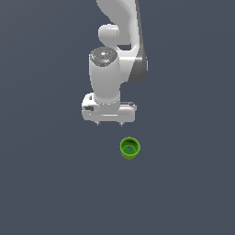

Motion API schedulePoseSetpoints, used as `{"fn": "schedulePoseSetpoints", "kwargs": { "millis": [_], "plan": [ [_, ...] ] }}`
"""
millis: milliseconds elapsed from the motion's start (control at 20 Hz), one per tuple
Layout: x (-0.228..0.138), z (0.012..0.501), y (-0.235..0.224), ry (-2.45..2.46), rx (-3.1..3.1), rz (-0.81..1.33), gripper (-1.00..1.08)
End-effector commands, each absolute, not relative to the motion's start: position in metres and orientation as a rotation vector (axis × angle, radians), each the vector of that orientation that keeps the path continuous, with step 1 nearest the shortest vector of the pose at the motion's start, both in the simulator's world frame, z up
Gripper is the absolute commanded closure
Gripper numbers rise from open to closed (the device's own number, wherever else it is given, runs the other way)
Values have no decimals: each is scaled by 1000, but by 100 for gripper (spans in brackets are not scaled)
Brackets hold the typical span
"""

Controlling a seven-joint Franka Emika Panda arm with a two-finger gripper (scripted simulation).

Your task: Pick up the object and move it to a goal position.

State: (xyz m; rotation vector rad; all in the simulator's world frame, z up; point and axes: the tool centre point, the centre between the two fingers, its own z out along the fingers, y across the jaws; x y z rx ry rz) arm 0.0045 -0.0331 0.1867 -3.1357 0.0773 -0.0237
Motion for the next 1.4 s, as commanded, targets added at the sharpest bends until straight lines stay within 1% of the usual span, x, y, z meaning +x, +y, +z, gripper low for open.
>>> {"fn": "schedulePoseSetpoints", "kwargs": {
  "millis": [0,750,1350],
  "plan": [
    [5,187,-33,77,-3136,-24,-20],
    [12,183,-21,8,-3136,-24,-20],
    [38,169,-5,-293,-3077,61,-20]
  ]
}}
